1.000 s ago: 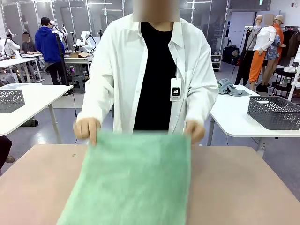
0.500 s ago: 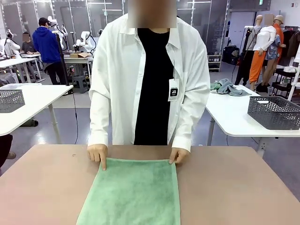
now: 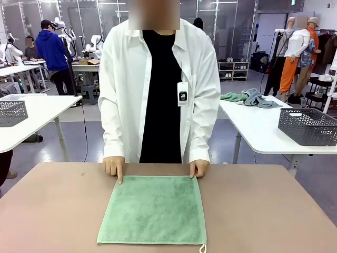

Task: Fold the towels and place them in the basket.
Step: When a person lays out a Towel with hook on the table, fold it in half twice.

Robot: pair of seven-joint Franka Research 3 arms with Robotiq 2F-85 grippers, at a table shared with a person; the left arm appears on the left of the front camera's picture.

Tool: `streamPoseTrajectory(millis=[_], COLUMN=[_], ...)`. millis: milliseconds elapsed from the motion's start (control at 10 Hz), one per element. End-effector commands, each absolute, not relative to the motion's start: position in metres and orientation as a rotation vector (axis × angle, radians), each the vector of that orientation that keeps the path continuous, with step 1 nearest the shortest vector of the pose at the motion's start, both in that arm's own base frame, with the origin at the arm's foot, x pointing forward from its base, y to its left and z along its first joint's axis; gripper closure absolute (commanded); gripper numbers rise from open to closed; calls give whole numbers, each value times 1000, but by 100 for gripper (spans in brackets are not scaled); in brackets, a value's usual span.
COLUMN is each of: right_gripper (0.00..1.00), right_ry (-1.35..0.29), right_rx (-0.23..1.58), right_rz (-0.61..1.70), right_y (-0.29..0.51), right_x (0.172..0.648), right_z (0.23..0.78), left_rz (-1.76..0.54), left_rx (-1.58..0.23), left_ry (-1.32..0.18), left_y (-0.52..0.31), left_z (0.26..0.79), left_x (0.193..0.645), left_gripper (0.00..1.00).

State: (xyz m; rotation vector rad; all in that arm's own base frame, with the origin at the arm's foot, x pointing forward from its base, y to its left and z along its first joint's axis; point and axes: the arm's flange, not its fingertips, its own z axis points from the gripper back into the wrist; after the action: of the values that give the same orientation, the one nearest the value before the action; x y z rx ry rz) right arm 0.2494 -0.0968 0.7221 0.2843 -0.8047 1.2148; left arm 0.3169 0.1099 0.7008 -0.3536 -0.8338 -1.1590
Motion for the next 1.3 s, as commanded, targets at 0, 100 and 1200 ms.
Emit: streamPoseTrajectory(millis=[0,100,1200], right_gripper=[0,0,0], right_ry=[-807,-807,-550], right_rx=[292,292,104], right_rz=[1229,1229,1487], right_y=[-97,-97,5], right_x=[250,250,273], right_z=[721,721,744], left_rz=[-1168,-1168,-1402], left_rx=[-360,-360,-149], left_ry=[-842,-842,-635], left_y=[108,108,0], left_z=[702,702,709], left_x=[317,317,333], left_gripper=[0,0,0])
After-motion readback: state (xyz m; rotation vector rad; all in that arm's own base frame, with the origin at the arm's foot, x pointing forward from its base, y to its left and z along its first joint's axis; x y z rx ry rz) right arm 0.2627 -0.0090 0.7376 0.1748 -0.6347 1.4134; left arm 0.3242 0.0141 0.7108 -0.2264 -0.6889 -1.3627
